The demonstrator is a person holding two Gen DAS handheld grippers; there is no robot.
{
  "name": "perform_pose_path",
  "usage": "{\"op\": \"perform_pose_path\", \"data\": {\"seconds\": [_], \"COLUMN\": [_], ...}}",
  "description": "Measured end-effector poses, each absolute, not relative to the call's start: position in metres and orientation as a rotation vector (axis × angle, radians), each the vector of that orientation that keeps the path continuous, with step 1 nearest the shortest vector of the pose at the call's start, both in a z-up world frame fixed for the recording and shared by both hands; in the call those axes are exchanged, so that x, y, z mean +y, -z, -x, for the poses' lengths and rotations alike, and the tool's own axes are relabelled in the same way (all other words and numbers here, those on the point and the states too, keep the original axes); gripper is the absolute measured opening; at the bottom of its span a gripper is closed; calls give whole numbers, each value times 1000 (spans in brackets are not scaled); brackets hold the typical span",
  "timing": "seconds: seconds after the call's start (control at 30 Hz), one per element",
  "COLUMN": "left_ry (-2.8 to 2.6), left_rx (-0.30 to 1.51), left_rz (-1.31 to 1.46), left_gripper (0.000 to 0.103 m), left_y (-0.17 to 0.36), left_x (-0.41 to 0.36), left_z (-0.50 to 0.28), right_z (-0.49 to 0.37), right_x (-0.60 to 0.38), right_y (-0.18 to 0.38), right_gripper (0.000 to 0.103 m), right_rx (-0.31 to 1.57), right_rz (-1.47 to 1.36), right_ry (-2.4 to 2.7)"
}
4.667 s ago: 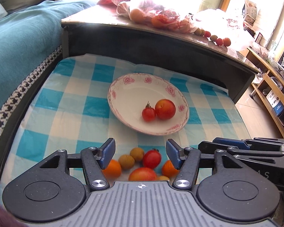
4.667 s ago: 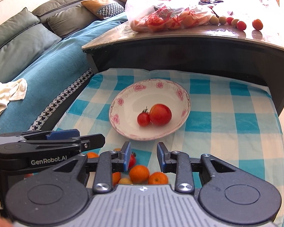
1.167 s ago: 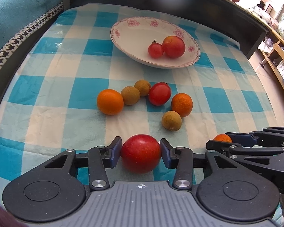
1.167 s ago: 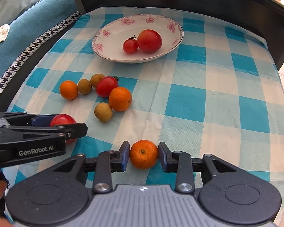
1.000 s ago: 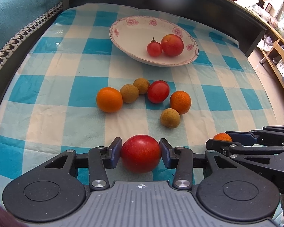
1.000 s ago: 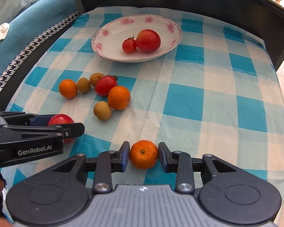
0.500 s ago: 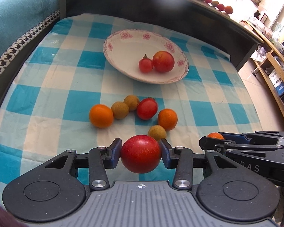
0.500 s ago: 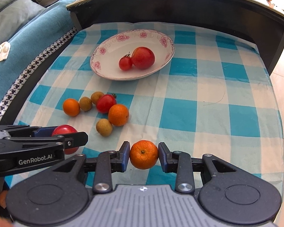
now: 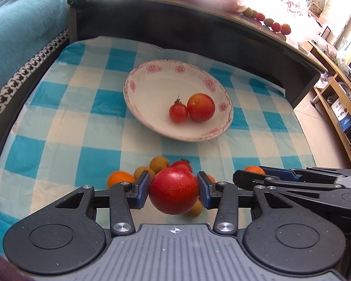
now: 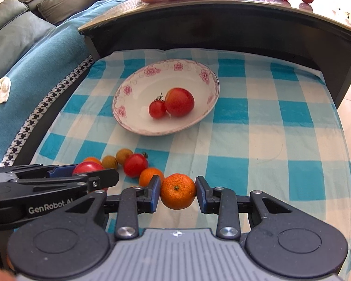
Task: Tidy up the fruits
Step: 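Carry the held tomato and mandarin over the white bowl with both tools, then lower both fruits into the bowl and open both tools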
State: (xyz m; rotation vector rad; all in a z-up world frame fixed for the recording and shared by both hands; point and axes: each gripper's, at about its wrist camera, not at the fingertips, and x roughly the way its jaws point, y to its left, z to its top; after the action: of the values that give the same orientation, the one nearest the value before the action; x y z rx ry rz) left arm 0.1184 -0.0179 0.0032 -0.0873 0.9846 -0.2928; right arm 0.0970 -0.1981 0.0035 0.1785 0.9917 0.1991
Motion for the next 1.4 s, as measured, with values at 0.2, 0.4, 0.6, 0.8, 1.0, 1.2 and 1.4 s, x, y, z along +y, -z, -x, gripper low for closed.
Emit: {"op": "perform_pose_path", "data": {"seconds": [0.2, 0.4, 0.6, 0.8, 1.0, 1.2, 1.4], "left_ry": [281, 271, 262, 258, 256, 250, 247], "left_rx": [975, 971, 975, 978, 963, 957, 941], "left_rz": [101, 104, 106, 102, 96, 112, 118], "left_gripper": [51, 51, 51, 51, 50, 51, 54], "left_y": [-5, -3, 3, 8, 8, 9, 4], "left_x": [-18, -19, -20, -23, -26, -26, -25], "left_z": [-142, -164, -180, -190, -197, -202, -202], "right_z": [-121, -145, -165, -177, -184, -188, -189], "right_x": [-197, -198, -199, -202, -204, -204, -205], "right_y": [-8, -7, 0, 7, 12, 12, 12], "right_gripper": [34, 34, 34, 34, 34, 36, 36], "right_rx": [975, 966, 963, 964, 957, 944, 930], "right_rz": [-190, -203, -208, -215, -228, -235, -235], "right_ry": [-194, -188, -187, -188, -185, -186, -182]}}
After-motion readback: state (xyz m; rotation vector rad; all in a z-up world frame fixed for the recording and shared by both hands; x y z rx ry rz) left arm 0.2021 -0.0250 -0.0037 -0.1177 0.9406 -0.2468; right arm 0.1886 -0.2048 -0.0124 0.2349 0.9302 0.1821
